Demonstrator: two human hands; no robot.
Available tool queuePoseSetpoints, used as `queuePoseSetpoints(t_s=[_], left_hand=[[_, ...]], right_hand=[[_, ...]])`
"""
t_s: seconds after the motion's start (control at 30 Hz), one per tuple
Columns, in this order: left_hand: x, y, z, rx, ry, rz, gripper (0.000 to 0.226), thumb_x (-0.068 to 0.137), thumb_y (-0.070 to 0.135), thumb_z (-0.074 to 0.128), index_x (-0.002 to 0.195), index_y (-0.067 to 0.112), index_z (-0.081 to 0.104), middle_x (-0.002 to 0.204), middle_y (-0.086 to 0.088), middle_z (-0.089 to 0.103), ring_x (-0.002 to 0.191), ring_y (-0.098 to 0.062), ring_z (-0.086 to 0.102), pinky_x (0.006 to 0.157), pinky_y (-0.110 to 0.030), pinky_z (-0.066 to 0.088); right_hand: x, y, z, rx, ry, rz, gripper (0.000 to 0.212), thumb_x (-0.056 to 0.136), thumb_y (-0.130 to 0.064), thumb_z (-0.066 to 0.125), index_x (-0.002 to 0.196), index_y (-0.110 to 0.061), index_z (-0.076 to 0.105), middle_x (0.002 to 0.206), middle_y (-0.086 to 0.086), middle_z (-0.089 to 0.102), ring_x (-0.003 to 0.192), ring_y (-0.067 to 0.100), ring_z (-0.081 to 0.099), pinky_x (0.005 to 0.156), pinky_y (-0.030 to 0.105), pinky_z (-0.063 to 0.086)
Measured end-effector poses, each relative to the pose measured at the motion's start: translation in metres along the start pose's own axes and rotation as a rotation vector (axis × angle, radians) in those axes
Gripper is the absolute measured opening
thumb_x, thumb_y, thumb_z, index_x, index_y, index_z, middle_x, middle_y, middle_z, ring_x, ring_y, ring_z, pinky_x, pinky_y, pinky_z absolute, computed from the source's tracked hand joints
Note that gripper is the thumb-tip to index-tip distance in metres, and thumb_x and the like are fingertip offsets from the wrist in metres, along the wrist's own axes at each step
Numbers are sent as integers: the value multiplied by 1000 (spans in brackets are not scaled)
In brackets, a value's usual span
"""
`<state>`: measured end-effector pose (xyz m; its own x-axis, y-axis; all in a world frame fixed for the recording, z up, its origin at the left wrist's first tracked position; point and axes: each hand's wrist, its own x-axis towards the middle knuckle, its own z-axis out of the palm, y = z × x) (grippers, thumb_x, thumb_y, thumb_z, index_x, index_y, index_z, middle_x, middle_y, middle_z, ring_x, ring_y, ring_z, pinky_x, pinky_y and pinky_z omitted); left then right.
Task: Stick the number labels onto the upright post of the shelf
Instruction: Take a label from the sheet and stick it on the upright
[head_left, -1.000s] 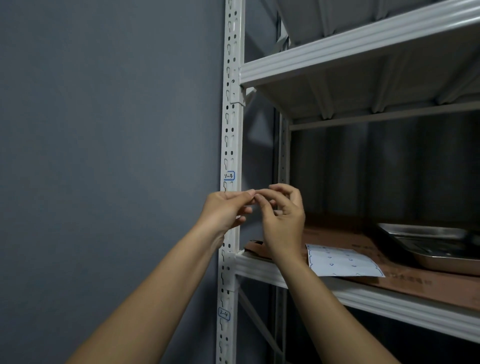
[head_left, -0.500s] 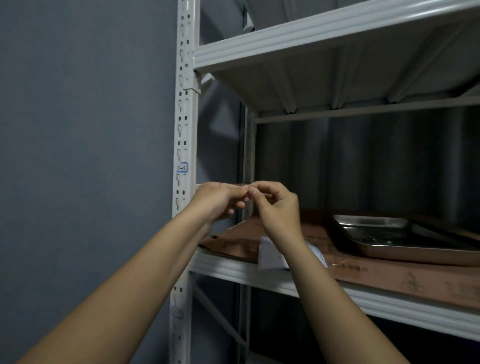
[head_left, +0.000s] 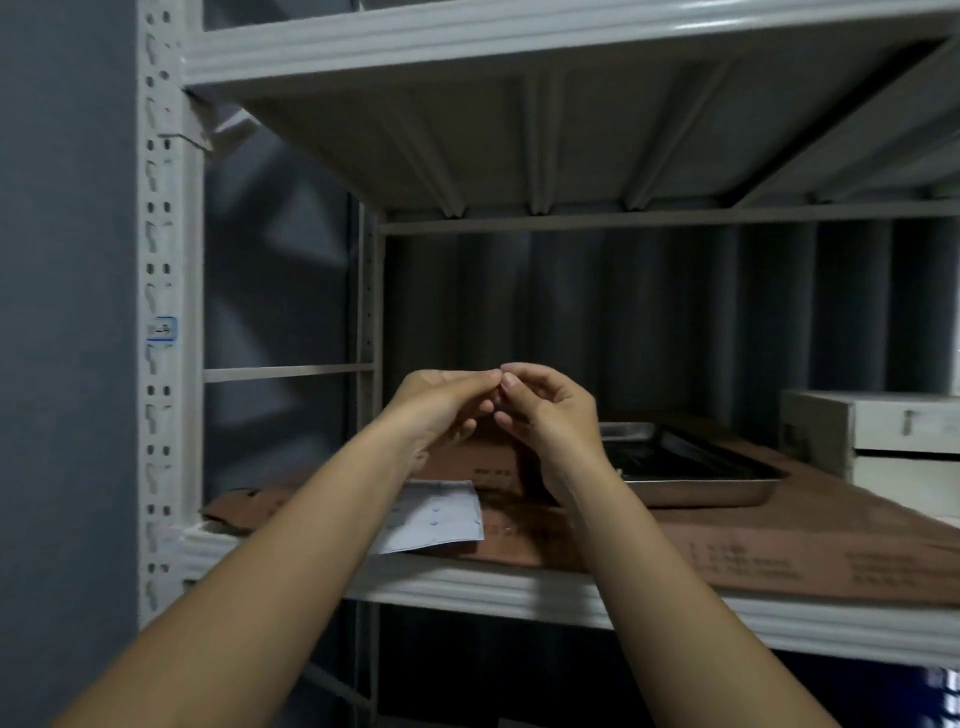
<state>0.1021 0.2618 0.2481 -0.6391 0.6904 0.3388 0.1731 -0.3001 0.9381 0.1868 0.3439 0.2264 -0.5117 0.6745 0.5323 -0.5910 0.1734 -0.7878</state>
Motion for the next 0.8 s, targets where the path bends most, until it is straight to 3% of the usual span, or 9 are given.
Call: queuePoseSetpoints(t_s=[0.07, 0.17, 0.27, 0.4, 0.53, 0.6, 0.7, 0.8], left_hand=[[12, -7, 17, 43, -18, 0, 14, 93, 22, 58, 83, 18, 67, 70, 6, 65, 60, -3, 57, 46, -12, 42], [33, -22, 41, 332, -16, 87, 18, 100, 25, 41, 85, 24, 50, 77, 2, 54, 64, -10, 54, 49, -21, 42], [50, -35, 59, 594, -60, 198, 17, 101, 19, 34, 88, 17, 45, 75, 0, 46, 70, -17, 46, 57, -29, 36], [67, -45, 77, 756, -148, 189, 14, 98, 13, 32, 90, 14, 43, 80, -3, 46, 78, -19, 43, 67, -33, 32], [76, -51, 91, 911, -178, 170, 26, 103, 24, 30, 111, 7, 48, 116, -15, 55, 108, -30, 52, 78, -32, 34], [79, -53, 95, 960, -181, 170, 28, 103, 22, 30, 115, 6, 48, 123, -15, 54, 114, -31, 50, 82, -32, 35], [85, -59, 97, 995, -181, 206, 28, 103, 29, 30, 95, 12, 52, 116, -14, 57, 109, -31, 52, 89, -38, 39], [90, -64, 98, 963, -150, 229, 43, 95, 48, 45, 65, 17, 46, 80, -6, 60, 84, -28, 59, 71, -36, 42]], right_hand=[[5, -3, -18, -31, 49, 26, 12, 95, -6, 57, 96, -10, 68, 81, 2, 71, 73, 8, 68, 65, 20, 58], [15, -8, -44, -116, 150, 19, 14, 95, -5, 56, 101, -6, 68, 83, 5, 70, 72, 11, 65, 67, 23, 57], [28, -6, -67, -322, 211, -50, 15, 95, -7, 57, 91, -15, 69, 83, 5, 70, 72, 12, 66, 67, 26, 57], [46, -1, -96, -643, 281, -125, 15, 93, -14, 59, 88, -25, 69, 79, -4, 71, 80, 11, 68, 80, 36, 58], [56, 3, -111, -805, 258, -78, 15, 92, -16, 59, 85, -28, 66, 80, -6, 69, 83, 12, 67, 84, 42, 57], [58, 5, -116, -858, 243, -60, 18, 91, -16, 60, 81, -30, 65, 84, -6, 69, 84, 15, 66, 84, 43, 56], [60, 7, -121, -896, 247, -24, 20, 89, -16, 60, 75, -30, 64, 85, -4, 69, 85, 18, 66, 84, 45, 56], [61, 8, -124, -941, 238, -12, 21, 88, -17, 60, 72, -30, 63, 82, -1, 70, 83, 21, 66, 83, 46, 56]])
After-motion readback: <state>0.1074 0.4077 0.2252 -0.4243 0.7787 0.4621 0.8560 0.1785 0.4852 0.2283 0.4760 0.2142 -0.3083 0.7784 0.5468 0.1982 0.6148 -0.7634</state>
